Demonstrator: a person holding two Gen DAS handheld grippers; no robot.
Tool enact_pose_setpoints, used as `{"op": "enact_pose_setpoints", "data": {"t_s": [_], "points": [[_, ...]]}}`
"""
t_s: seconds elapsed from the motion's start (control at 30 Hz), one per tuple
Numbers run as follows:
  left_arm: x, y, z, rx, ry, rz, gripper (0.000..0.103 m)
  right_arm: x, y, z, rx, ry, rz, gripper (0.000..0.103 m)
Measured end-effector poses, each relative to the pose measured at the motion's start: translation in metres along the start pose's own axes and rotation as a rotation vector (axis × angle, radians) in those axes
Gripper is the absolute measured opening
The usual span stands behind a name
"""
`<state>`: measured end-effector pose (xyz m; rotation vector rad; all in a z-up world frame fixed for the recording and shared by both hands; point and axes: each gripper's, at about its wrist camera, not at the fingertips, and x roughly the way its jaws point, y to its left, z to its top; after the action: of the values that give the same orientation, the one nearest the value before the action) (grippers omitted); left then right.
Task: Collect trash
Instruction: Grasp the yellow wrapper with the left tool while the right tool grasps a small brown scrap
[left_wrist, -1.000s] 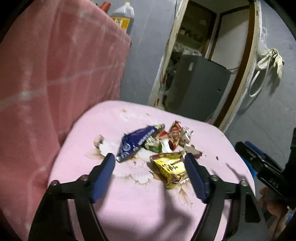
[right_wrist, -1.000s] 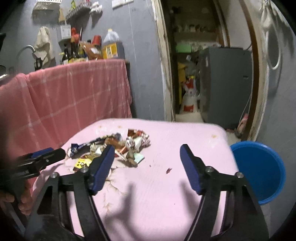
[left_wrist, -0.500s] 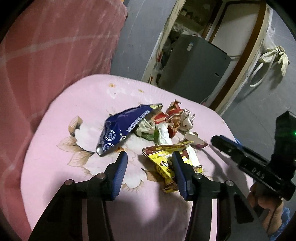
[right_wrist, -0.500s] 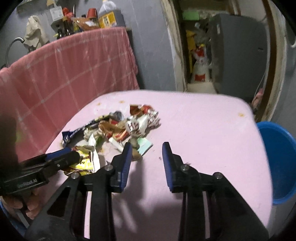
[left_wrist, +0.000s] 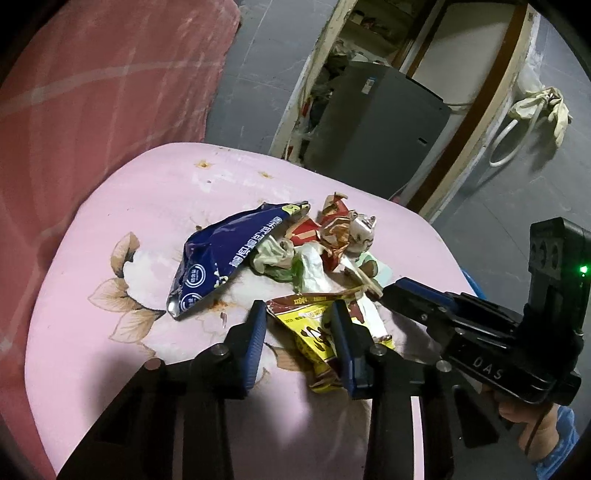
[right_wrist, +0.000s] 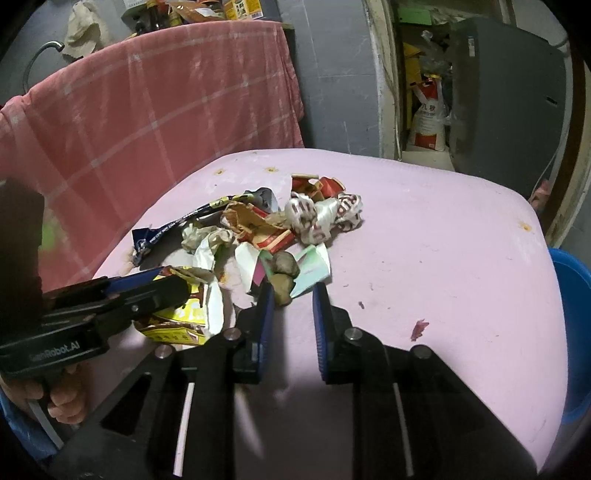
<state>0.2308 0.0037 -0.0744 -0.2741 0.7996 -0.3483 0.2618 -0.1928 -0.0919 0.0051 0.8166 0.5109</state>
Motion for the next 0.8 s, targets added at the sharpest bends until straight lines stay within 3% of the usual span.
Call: {"op": "enact_pose_setpoints", "data": {"t_s": [0.4, 0.8], "points": [[0.000, 0.000, 0.002, -0.027, -0.017, 0.013, 0.023, 0.002, -0.003, 0.011, 0.001, -0.015, -0.013, 0.021], [-0.001, 0.002, 0.005, -0.029, -0.030, 0.042, 0.022, 0.027, 0.003, 0.030, -0.035, 0.050, 0.029, 0.020]]}}
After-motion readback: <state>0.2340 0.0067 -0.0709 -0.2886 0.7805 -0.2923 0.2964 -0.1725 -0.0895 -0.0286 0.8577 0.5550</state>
